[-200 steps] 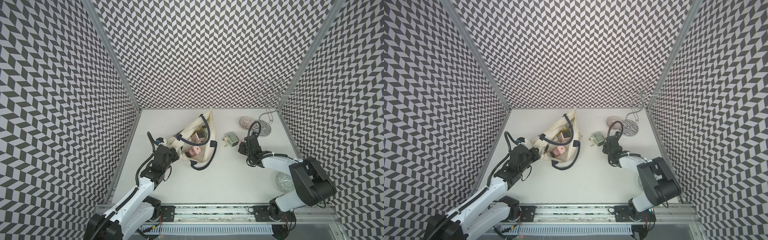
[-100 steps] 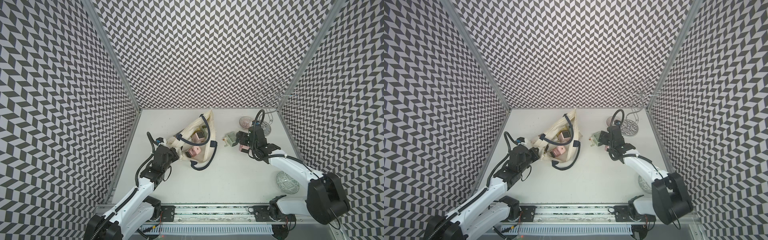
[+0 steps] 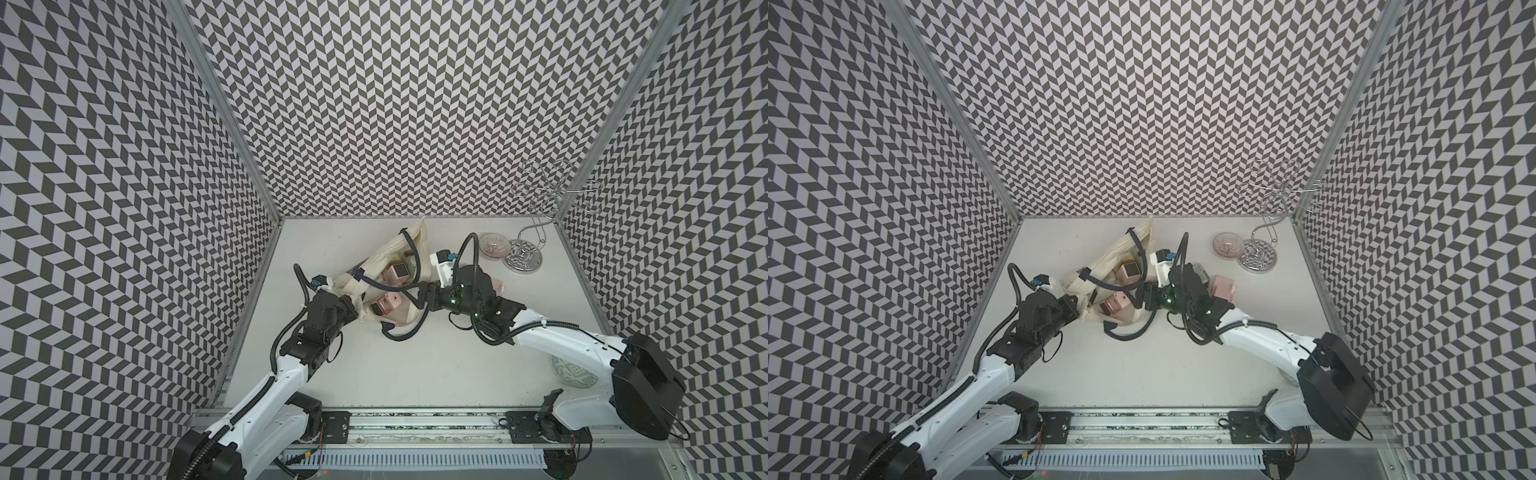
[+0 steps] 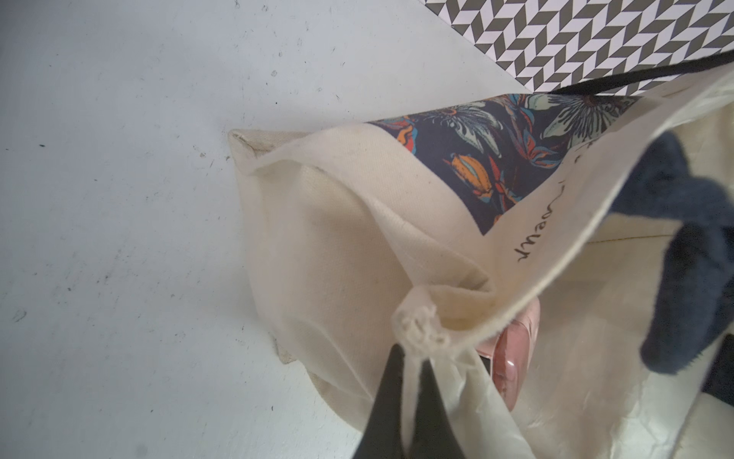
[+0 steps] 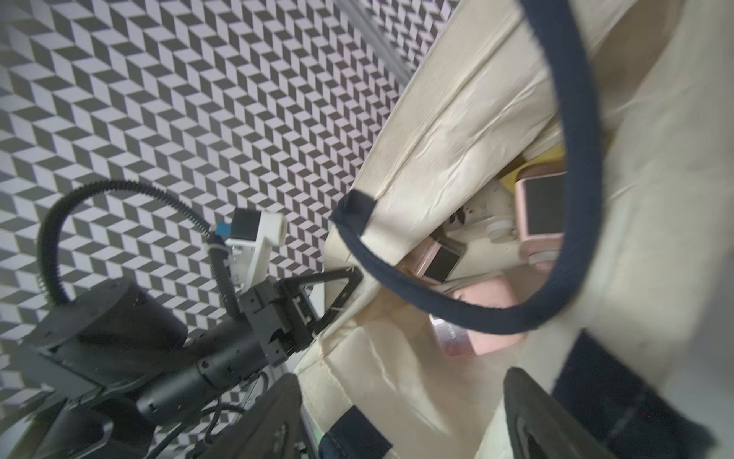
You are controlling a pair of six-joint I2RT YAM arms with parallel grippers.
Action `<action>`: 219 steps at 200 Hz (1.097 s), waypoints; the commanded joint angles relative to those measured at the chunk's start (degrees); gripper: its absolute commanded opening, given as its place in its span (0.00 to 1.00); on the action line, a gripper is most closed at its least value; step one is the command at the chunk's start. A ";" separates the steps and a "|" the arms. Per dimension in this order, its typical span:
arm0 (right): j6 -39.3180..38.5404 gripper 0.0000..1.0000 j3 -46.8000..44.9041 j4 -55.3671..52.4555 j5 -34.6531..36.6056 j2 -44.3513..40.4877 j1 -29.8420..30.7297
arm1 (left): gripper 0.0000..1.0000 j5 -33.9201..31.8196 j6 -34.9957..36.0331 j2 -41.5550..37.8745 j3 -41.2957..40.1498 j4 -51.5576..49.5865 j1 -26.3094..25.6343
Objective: Take out the pencil sharpeners from the tote bags
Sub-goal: Place the pencil sharpener at the center of the board, then adjust the canvas bag at the center of the board.
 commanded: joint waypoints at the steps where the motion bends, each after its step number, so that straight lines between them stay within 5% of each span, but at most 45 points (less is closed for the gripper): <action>1: 6.20 0.80 -1.56 8.97 -3.20 1.69 1.13 | 0.00 1.41 0.15 -0.26 -0.77 -1.19 -0.24; 106: 14.21 0.82 8.83 13.11 2.91 17.71 2.64 | 0.00 2.35 -0.38 -2.06 -0.93 -1.85 -0.24; 172: 6.21 0.79 26.20 2.54 9.81 18.37 4.42 | 0.00 3.49 -0.81 -2.24 -2.50 -0.81 -0.20; 219: 3.15 0.78 48.41 -0.04 9.22 34.12 3.88 | 0.00 4.15 -0.82 -1.97 -2.63 -0.37 -0.69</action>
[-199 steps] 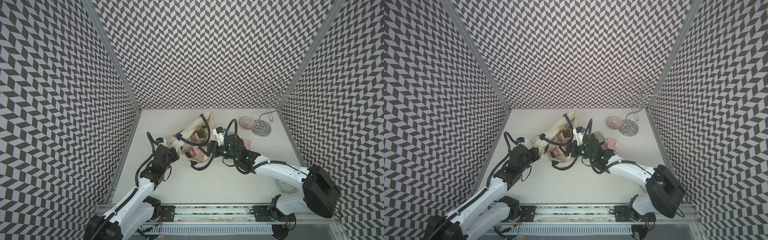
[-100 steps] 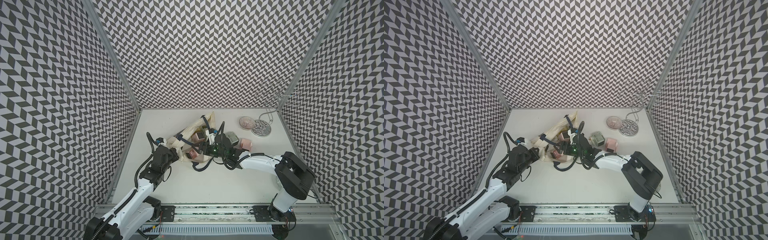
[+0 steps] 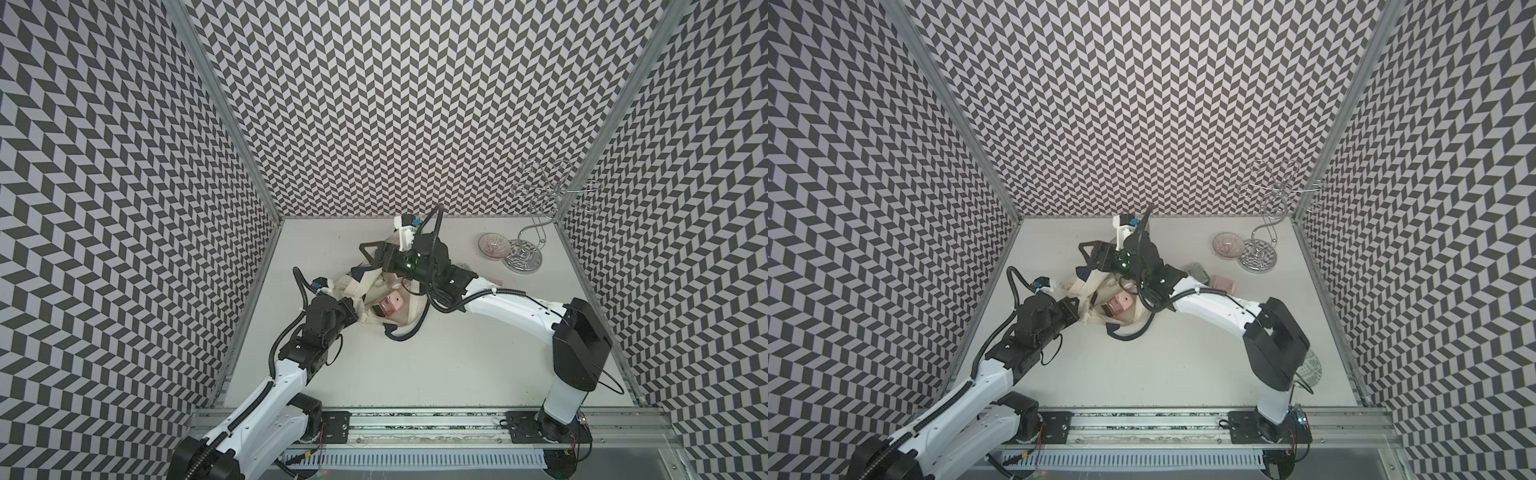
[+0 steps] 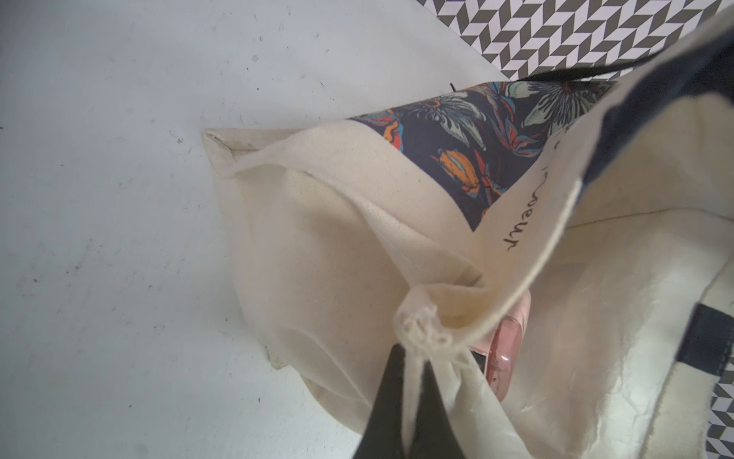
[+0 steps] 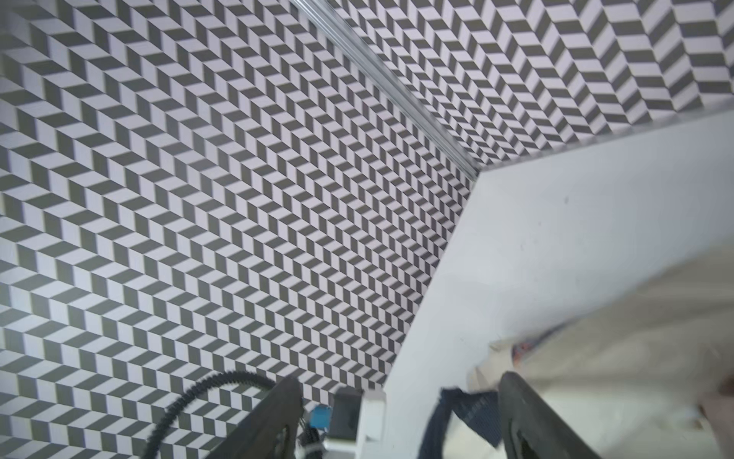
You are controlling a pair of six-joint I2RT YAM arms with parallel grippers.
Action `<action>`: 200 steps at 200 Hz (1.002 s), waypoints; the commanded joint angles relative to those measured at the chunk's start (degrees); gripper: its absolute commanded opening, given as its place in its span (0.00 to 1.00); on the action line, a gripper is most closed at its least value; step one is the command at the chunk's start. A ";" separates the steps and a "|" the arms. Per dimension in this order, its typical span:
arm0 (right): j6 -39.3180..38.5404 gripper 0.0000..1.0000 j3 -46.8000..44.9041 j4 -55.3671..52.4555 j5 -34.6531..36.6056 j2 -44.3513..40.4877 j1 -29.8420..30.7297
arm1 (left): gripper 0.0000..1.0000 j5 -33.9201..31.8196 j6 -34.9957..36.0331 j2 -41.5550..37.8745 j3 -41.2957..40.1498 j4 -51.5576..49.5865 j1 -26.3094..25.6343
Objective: Take out the pencil sharpeners from the tote bags
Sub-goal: Adjust the canvas bag at the center of the board.
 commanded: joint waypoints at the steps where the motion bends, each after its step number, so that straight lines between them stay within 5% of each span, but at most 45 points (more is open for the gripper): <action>1: -2.85 0.78 11.69 -1.59 0.45 9.84 -0.27 | 0.00 1.70 -0.16 0.04 -1.16 -0.80 -0.67; 43: -0.73 0.76 44.07 -13.53 -6.21 32.09 -3.90 | 0.00 1.66 -0.64 -1.29 -2.62 -0.11 -1.12; 63: 1.26 0.76 47.39 -15.05 -10.43 35.48 -5.58 | 0.00 1.54 -0.49 -1.31 -2.29 -0.46 -1.27; 105: -4.42 0.81 37.71 -20.85 -9.13 27.75 -6.19 | 0.00 1.44 -0.07 -1.11 -1.15 -0.62 -1.26; 160: -14.80 0.83 16.82 -16.95 -8.28 6.71 -5.53 | 0.00 -0.31 0.68 -0.94 0.08 -1.56 -1.25; 200: -20.52 0.57 -13.00 -5.88 6.87 -11.12 -2.16 | 0.00 -0.41 0.52 -1.28 0.42 -1.58 -1.15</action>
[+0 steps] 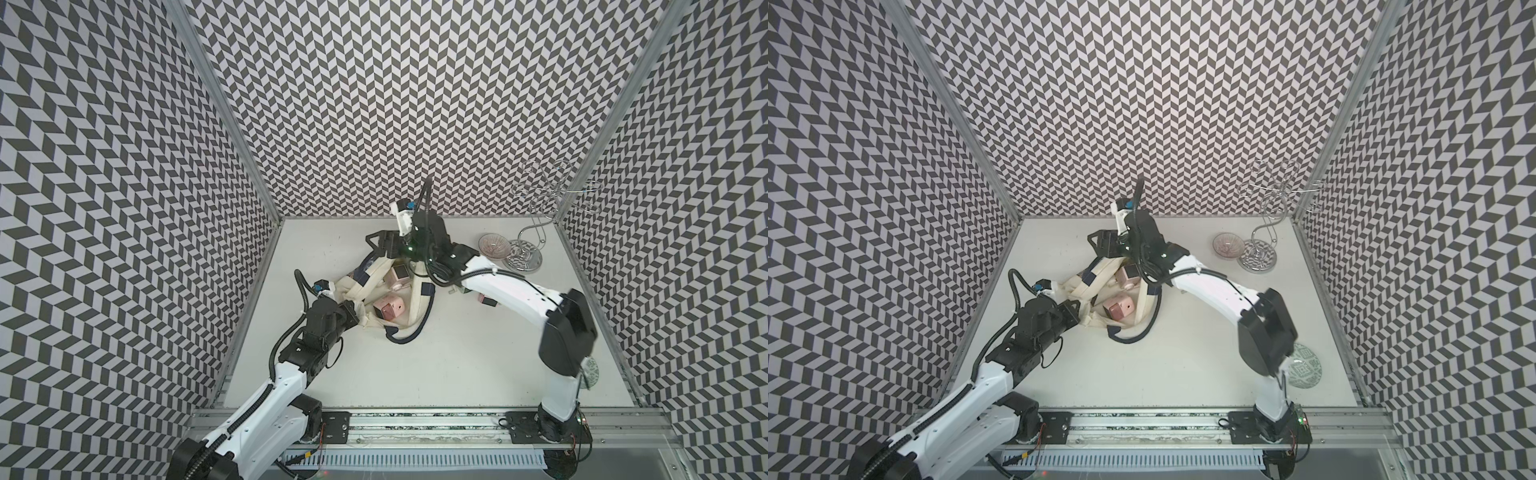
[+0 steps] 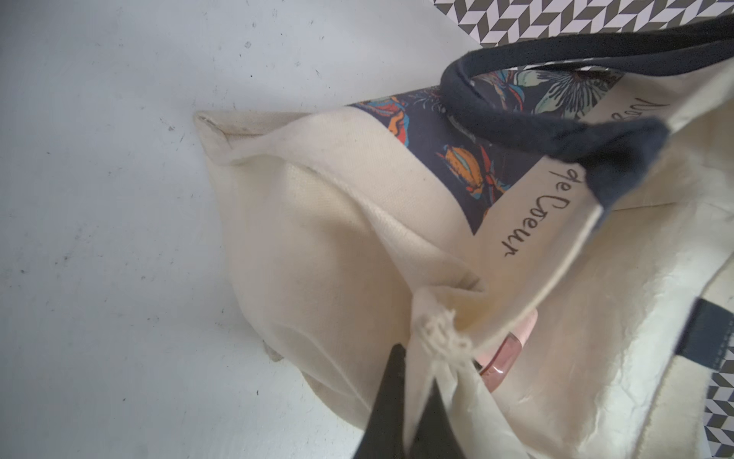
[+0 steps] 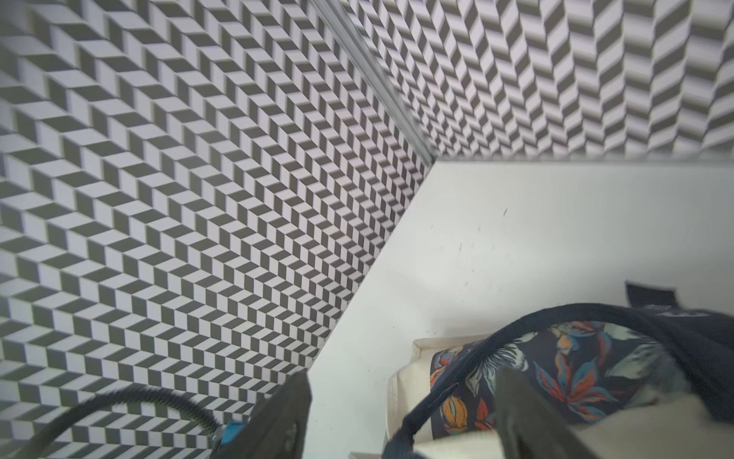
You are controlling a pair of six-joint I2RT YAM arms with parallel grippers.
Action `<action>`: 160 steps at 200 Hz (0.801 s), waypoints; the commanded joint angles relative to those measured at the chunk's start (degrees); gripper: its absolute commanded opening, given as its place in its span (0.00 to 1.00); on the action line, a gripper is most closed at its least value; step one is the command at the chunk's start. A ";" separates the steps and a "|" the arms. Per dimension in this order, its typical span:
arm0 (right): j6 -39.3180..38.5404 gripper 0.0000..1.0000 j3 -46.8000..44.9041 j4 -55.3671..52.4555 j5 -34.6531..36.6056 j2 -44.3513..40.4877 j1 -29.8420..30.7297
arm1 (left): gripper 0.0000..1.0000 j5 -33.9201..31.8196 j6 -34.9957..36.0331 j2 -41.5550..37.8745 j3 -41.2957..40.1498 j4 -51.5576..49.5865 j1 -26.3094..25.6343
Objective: Take out the pencil sharpeners from the tote bags
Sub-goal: Adjust the canvas bag at the center of the board.
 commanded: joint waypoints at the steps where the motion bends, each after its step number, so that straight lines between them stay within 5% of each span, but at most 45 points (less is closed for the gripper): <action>1: -4.21 0.56 -16.01 10.23 9.12 -7.37 1.67 | 0.00 -0.19 0.34 -0.35 1.58 -1.87 -0.41; 23: -1.75 0.47 -23.46 14.51 8.15 -8.56 1.86 | 0.00 -0.45 0.59 -0.35 1.66 -1.85 -0.37; 101: 1.27 0.41 -15.00 5.23 18.63 6.73 3.48 | 0.00 -1.09 0.41 -0.89 1.50 -3.03 -0.34; 160: 9.39 0.76 -4.27 -4.62 31.41 16.92 3.46 | 0.00 -0.72 0.59 -1.08 1.45 -3.51 -0.39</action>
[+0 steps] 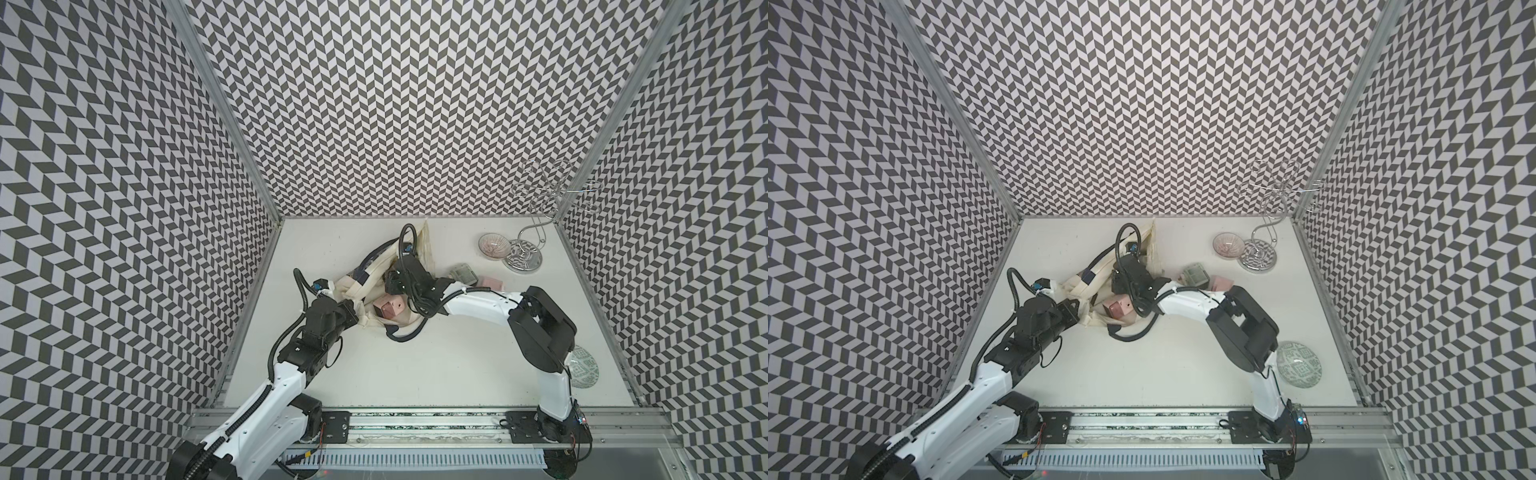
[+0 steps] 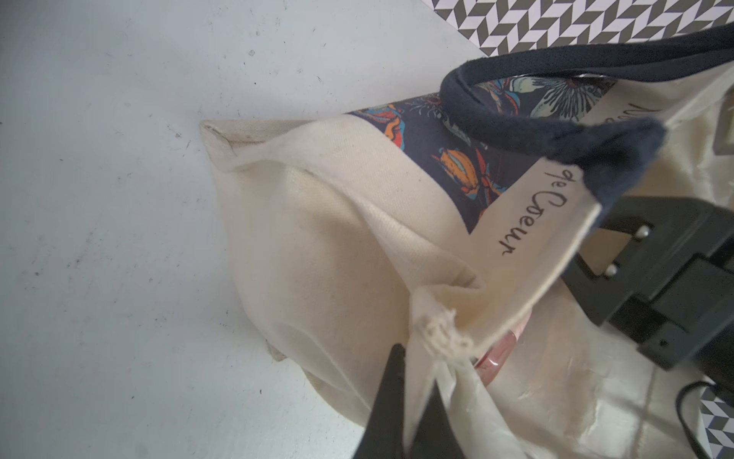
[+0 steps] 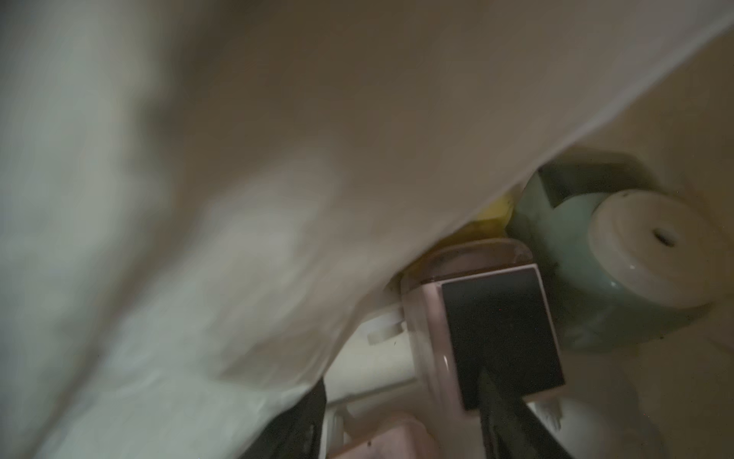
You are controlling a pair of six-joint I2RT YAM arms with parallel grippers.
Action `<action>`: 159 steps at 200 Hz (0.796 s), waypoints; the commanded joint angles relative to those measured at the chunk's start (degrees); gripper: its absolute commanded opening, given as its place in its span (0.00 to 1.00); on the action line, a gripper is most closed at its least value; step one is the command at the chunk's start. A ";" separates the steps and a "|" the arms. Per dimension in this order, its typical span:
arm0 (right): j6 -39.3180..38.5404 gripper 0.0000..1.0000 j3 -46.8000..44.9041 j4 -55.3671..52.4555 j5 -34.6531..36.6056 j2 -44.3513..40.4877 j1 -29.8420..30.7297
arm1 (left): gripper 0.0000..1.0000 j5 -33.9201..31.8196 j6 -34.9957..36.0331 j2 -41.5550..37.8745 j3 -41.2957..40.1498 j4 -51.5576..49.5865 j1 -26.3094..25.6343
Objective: Take out the pencil sharpeners from the tote bags
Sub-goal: Adjust the canvas bag at the center of the board, then pick up the pencil sharpener from the canvas bag.
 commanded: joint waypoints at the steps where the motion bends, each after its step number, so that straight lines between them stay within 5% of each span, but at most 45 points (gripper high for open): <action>1: 4.67 0.76 2.33 -4.05 7.43 3.03 -0.14 | 0.00 0.12 0.32 -0.37 0.93 -2.29 -0.34; 60: 4.03 1.00 2.05 -3.15 8.68 4.20 -0.17 | 0.00 0.07 0.63 -0.09 1.02 -2.41 -0.33; 108: 2.44 1.00 1.67 -0.16 -0.54 5.94 -1.31 | 0.00 0.53 0.58 0.93 1.32 -1.88 -0.38; 159: 2.62 0.84 5.73 0.97 -10.21 9.38 -2.45 | 0.00 0.58 0.41 0.18 0.57 -2.14 -0.36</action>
